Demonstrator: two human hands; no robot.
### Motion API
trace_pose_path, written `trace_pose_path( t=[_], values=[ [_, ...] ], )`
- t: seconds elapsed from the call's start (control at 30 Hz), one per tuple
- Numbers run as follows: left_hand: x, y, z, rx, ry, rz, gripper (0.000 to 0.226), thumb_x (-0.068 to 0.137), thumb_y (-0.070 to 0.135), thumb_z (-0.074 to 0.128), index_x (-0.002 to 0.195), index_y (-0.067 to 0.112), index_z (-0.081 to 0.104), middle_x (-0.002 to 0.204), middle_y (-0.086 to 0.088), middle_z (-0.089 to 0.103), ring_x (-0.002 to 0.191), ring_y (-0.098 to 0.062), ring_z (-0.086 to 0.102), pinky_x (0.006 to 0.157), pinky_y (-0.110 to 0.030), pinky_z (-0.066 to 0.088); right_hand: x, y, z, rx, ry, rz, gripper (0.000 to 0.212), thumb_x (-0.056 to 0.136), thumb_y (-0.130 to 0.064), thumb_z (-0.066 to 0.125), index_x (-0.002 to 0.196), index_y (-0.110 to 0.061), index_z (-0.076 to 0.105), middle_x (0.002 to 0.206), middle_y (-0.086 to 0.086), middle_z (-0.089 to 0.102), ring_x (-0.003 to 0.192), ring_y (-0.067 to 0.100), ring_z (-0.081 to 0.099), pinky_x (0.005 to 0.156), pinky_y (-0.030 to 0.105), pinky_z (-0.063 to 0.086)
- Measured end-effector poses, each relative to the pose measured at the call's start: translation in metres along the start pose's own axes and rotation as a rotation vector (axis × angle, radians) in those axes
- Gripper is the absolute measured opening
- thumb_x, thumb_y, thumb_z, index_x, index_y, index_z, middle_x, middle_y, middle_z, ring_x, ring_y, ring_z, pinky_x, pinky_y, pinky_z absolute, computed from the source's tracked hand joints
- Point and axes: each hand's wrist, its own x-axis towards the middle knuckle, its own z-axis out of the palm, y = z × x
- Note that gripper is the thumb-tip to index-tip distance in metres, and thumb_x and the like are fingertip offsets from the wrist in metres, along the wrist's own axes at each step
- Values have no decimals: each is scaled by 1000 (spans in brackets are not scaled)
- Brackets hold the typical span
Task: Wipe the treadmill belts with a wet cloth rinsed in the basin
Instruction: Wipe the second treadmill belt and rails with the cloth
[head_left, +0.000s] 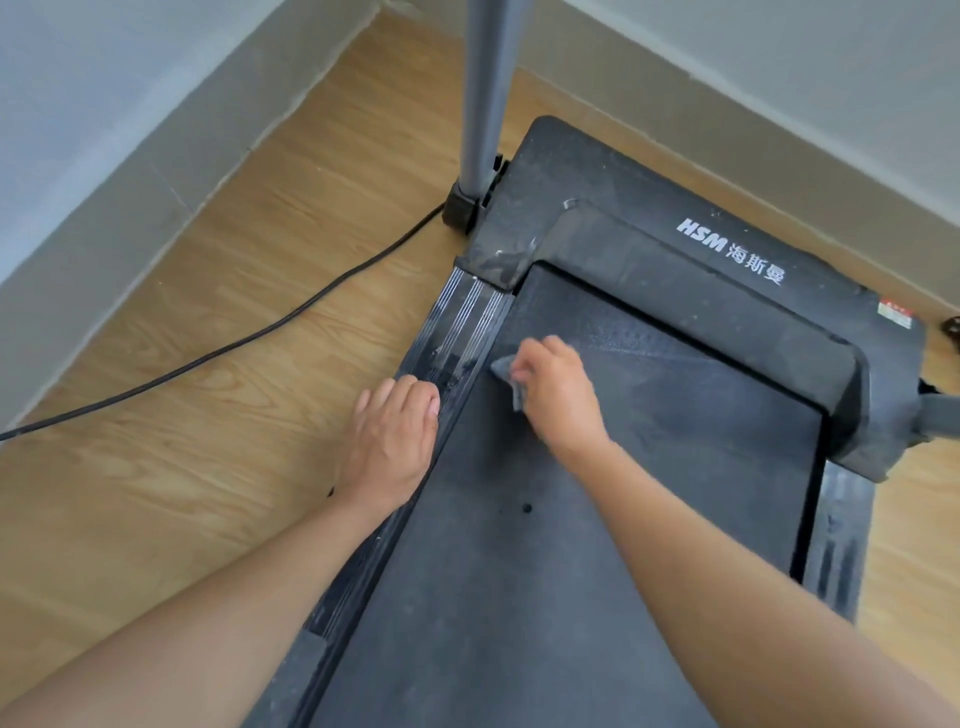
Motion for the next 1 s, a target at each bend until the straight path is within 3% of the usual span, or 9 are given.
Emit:
trace_pose_path(
  t=[0.13, 0.27, 0.33, 0.5, 0.57, 0.7, 0.8, 0.93, 1.0],
  values=[
    [1, 0, 0, -10, -8, 4, 19, 110, 22, 40, 98, 19, 55, 93, 5, 54, 83, -21, 47, 74, -39, 36, 78, 43, -37, -50, 98, 192, 15, 83, -1, 52, 82, -13, 59, 93, 7, 53, 85, 32, 57, 71, 44, 53],
    [0, 1, 0, 6, -4, 9, 20, 109, 22, 40, 97, 18, 56, 93, 4, 55, 82, -22, 46, 73, -40, 35, 44, 31, -22, -81, 192, 228, 12, 86, -7, 50, 87, -13, 61, 96, 10, 54, 88, 37, 55, 71, 44, 51],
    [1, 2, -1, 7, -4, 5, 21, 109, 22, 39, 96, 18, 55, 92, 4, 55, 81, -22, 46, 73, -41, 36, -8, 18, 1, -89, 150, 117, 14, 88, -7, 53, 92, -16, 64, 96, 8, 55, 86, 35, 52, 69, 42, 48],
    [2, 4, 0, 15, -10, -20, 19, 107, 22, 40, 95, 18, 54, 91, 3, 53, 81, -24, 47, 73, -43, 38, -105, -8, 9, -13, -221, -253, 27, 86, 4, 63, 92, -22, 61, 96, -3, 52, 82, 24, 44, 67, 23, 29],
    [2, 5, -1, 17, -17, -13, 20, 107, 23, 38, 94, 19, 53, 90, 3, 52, 80, -23, 45, 73, -43, 38, -73, 13, -6, -80, -188, -298, 18, 86, -1, 65, 88, -18, 59, 95, -1, 53, 82, 26, 48, 63, 30, 37],
    [2, 5, -1, 29, -31, -20, 19, 106, 23, 38, 93, 19, 51, 90, 3, 51, 80, -21, 43, 72, -42, 38, 33, 74, -48, -148, 111, 29, 8, 89, -8, 59, 87, -15, 60, 94, 5, 53, 86, 32, 54, 65, 42, 50],
    [2, 5, -1, 51, -31, -15, 17, 106, 23, 40, 93, 19, 50, 90, 3, 50, 81, -21, 43, 73, -42, 38, 66, 94, -65, -158, 126, 121, 10, 86, -5, 59, 86, -13, 64, 93, 7, 56, 84, 32, 59, 69, 41, 50],
    [1, 5, 0, 74, -22, -7, 17, 106, 23, 40, 92, 19, 50, 90, 2, 50, 80, -22, 43, 72, -42, 37, 0, 66, -40, -114, 188, 188, 9, 88, -14, 56, 82, -13, 63, 88, 8, 55, 84, 34, 56, 67, 41, 46],
    [2, 5, 1, 72, -21, -2, 17, 105, 22, 40, 92, 19, 50, 90, 2, 50, 80, -22, 42, 72, -41, 36, -66, 38, -14, -35, 138, 115, 10, 91, -14, 58, 84, -20, 63, 88, 2, 53, 82, 31, 53, 67, 39, 46]
  ],
)
